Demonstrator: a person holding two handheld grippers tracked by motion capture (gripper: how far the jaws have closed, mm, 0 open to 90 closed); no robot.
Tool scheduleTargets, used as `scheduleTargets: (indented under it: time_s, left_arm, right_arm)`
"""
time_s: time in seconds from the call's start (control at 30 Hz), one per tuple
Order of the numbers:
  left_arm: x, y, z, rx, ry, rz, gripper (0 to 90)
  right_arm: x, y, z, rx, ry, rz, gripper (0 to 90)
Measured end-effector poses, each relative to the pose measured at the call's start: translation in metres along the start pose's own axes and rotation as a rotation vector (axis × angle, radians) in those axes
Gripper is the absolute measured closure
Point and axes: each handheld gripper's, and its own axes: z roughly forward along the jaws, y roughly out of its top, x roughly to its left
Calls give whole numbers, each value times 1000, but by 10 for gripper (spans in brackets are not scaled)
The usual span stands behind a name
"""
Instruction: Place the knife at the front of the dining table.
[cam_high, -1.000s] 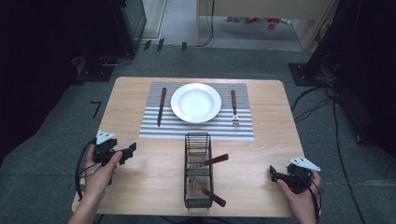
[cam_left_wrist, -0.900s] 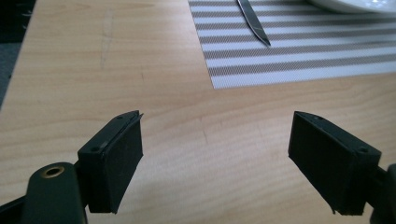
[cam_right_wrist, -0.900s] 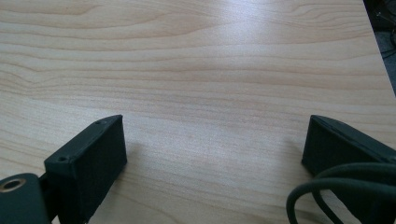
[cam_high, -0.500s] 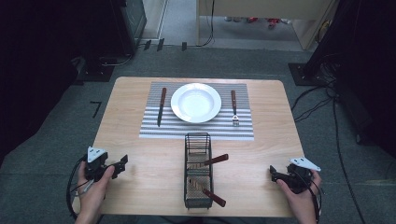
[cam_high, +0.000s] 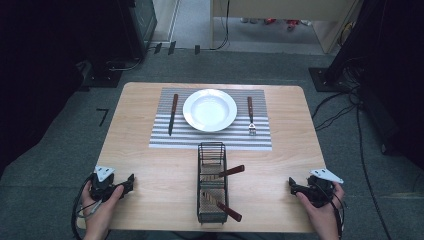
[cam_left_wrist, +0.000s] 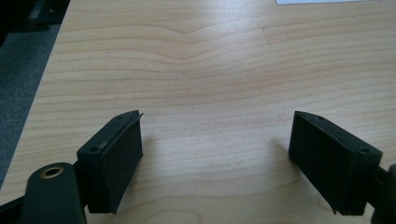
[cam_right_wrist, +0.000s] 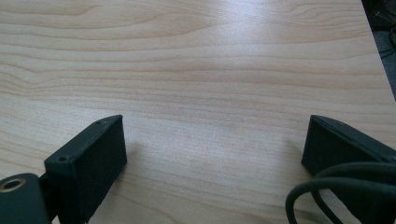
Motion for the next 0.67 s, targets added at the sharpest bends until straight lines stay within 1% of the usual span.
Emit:
scheduleTargets:
  time_s: [0.17,0.23,0.3,0.67]
  left_arm:
    - [-2,5,5,5,-3,3,159]
    - [-2,8,9,16,-17,17,118]
    - [-2,9,11,21,-19,23,87]
    - [-3,9,11,20,-10,14,87]
  right_arm:
    - [0,0,0,0,0,0,59]
    - [0,0,0,0,0,0,59]
    - [0,0,0,0,0,0,59]
    - [0,0,0,0,1,0,60]
